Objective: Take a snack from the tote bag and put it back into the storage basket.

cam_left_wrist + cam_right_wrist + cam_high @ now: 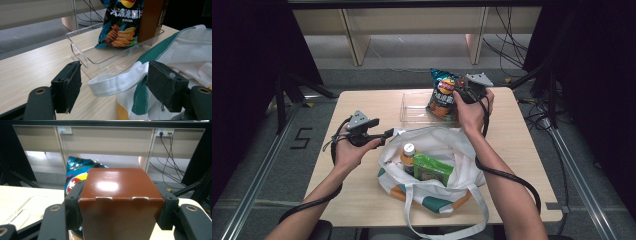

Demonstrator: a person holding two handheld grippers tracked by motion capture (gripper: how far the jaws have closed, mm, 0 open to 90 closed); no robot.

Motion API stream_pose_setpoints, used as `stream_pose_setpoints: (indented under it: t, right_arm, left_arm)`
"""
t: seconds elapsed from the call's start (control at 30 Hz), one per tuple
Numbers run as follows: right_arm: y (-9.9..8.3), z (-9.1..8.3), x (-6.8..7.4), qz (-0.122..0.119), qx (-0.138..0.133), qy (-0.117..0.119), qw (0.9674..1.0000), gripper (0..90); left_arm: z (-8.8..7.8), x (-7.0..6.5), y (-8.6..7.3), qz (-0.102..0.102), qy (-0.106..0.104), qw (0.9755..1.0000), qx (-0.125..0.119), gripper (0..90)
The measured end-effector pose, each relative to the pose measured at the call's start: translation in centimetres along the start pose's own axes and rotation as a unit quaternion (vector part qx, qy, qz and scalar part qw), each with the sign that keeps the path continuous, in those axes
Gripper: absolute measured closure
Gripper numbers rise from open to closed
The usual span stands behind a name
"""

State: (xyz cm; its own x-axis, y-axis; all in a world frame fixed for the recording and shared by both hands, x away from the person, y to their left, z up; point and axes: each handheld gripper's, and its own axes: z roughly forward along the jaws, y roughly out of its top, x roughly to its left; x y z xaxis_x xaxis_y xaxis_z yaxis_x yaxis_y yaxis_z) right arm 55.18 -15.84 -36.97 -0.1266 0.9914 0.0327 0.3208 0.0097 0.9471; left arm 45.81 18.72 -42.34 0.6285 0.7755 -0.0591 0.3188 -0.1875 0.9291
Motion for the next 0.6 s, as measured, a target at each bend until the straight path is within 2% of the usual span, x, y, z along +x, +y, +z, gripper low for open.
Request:
stream_pose_setpoints:
  t: [0.13,0.27,0.37,0.4,0.47,0.5,0.57,0.6]
  right_arm:
    - [-0.18,0.08,-0.09,-0.009,-0.002,0.001,1.0,38.5]
    - [-0.29,0.12,-0.01,-0.001,0.008,0.001,1.0,38.6]
    - [-0.45,0.29,-0.19,-0.016,0.007,0.002,0.9998,38.6]
    - [-0.51,0.26,-0.07,-0.007,0.011,0.002,0.9999,38.6]
    - [-0.57,0.33,-0.23,-0.006,0.01,0.002,0.9999,38.6]
    - [-0.57,0.4,-0.38,-0.013,0.009,0.004,0.9999,38.5]
    - [-0.63,0.34,-0.15,0.001,0.016,0.004,0.9999,38.5]
    - [-0.68,0.46,-0.27,-0.011,0.011,0.004,0.9999,38.5]
  left_arm:
    - [0.01,-0.01,-0.01,0.0,0.0,1.0,0.0,26.7]
    - [0.0,-0.04,0.02,0.001,0.0,1.0,0.0,26.7]
    - [0.02,-0.05,0.0,0.001,0.0,1.0,0.0,26.7]
    - [0.03,-0.05,-0.01,0.001,0.0,1.0,0.001,26.7]
    - [0.03,-0.05,-0.01,0.001,0.0,1.0,0.0,26.7]
    - [0.03,-0.05,0.0,0.001,0.0,1.0,0.001,26.7]
    - [0.08,-0.03,-0.02,0.001,-0.003,1.0,0.0,26.7]
    - [0.09,-0.05,-0.02,0.001,-0.002,1.0,0.0,26.7]
